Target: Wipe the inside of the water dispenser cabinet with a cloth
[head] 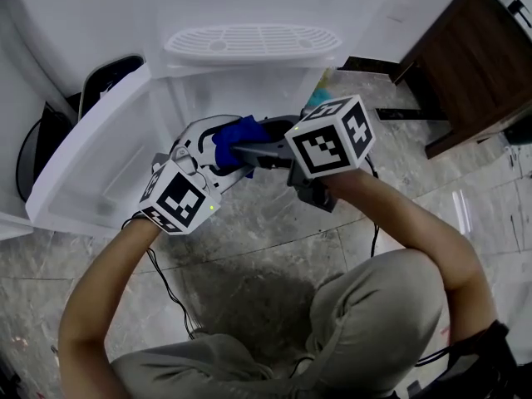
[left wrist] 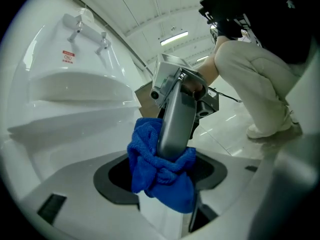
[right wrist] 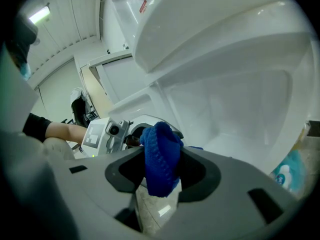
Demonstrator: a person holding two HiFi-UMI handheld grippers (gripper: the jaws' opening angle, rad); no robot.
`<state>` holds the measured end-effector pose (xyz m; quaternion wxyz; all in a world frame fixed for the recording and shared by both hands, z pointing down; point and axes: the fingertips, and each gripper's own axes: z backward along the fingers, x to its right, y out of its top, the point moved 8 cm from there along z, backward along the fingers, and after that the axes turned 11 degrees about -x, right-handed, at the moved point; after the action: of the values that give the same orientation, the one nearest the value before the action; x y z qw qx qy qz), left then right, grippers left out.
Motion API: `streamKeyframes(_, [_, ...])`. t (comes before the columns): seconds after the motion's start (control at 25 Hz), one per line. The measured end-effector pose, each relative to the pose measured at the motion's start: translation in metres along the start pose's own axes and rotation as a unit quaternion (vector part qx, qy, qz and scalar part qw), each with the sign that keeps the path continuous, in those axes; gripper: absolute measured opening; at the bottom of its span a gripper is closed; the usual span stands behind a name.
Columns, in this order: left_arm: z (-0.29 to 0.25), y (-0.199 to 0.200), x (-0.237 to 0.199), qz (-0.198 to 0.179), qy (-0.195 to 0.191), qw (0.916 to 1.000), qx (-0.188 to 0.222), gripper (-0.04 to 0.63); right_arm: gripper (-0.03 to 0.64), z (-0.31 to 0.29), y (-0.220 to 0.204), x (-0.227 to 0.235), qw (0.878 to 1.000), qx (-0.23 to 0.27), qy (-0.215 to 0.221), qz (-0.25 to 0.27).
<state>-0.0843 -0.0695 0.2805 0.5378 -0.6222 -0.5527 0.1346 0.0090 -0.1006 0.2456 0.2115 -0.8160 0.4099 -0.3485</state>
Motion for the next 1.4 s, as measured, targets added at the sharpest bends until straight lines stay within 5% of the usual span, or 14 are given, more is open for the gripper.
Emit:
streamKeyframes(0.24, [0.005,-0.021,-0.014,0.113,-0.001,0.9935,-0.007,0.273,0.156,0.0,0.011,0.025,0.993,-0.069,-0.076,0.062])
streamKeyframes(0.4, [0.011,-0.045,-0.027,0.214,0.014,0.9766,-0.012,0.215,0.156,-0.013,0.03,0.056,0.976,-0.088,-0.17,0.105])
streamKeyframes(0.56, [0.015,-0.044,-0.031,0.2,0.028,0.9793,-0.016,0.011,0.16,-0.051,0.029,0.071,0.946,-0.04,-0.262,0.187])
streamKeyframes(0.72, [0.013,-0.045,-0.022,0.193,0.027,0.9802,-0.034,0.008,0.16,-0.075,0.02,0.076,0.924,0.081,-0.333,0.168])
streamKeyframes(0.88, [0.017,-0.06,-0.014,0.235,0.027,0.9706,-0.043,0.008,0.16,-0.097,0.009,0.088,0.936,0.121,-0.314,0.102])
streamKeyframes(1.04, [0.02,-0.072,-0.001,0.255,0.019,0.9651,-0.055,0.008,0.16,-0.133,0.002,0.092,0.947,0.061,-0.27,0.164])
streamKeyframes(1.24, [0.016,-0.083,0.008,0.263,0.009,0.9627,-0.064,0.008,0.16,-0.169,0.001,0.113,0.923,-0.02,-0.292,0.252])
streamKeyframes(1.4, [0.018,-0.096,0.017,0.284,0.003,0.9564,-0.069,0.008,0.16,-0.194,0.004,0.134,0.917,-0.057,-0.271,0.287])
